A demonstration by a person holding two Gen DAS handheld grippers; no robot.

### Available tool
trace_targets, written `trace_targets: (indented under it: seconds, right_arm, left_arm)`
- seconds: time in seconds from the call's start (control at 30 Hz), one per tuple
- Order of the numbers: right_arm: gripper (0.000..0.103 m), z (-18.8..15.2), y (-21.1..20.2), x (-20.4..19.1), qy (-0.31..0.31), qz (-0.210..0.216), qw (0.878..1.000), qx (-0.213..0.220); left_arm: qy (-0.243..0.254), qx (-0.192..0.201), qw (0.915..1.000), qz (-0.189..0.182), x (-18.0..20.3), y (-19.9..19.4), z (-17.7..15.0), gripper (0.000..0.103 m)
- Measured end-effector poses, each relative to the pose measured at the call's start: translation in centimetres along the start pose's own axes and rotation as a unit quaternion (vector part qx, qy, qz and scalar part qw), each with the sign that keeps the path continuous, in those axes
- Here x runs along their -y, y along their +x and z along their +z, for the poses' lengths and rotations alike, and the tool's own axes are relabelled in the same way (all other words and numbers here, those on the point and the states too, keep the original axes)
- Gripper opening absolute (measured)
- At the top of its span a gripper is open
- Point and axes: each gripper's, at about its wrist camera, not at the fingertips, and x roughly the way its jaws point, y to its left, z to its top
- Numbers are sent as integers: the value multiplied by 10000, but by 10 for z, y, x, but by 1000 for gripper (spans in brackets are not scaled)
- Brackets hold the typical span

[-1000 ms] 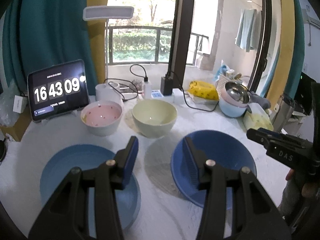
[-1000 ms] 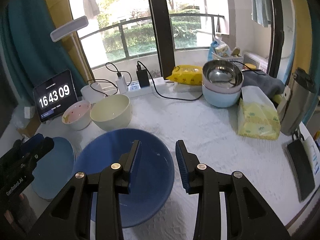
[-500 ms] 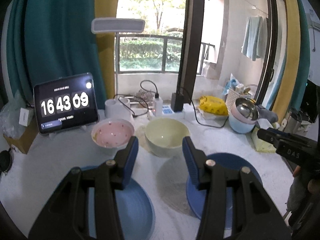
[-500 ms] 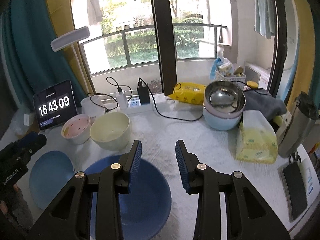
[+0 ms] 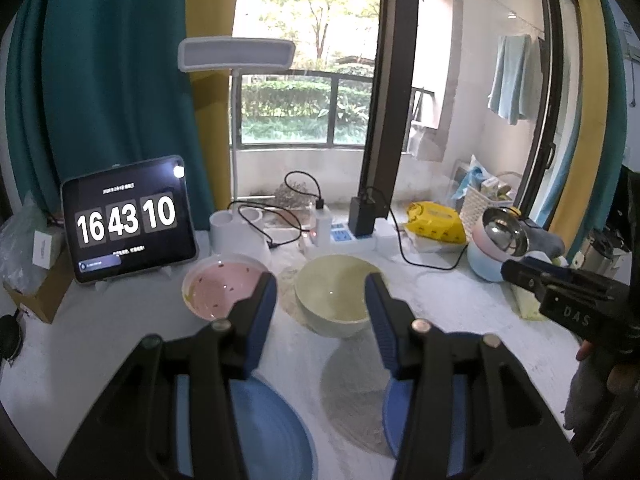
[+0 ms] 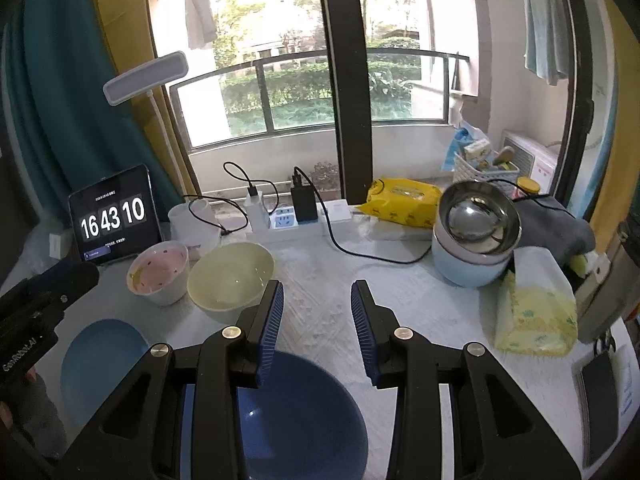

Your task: Organize plates and bowls

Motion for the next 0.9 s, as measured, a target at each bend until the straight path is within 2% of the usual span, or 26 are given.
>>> trace_targets:
  seconds: [0.9]
  right_arm:
    - [37, 20, 105, -17, 84, 343, 9950, -935]
  left_arm:
    - [-188, -740, 9971, 40, -11, 98, -2, 47]
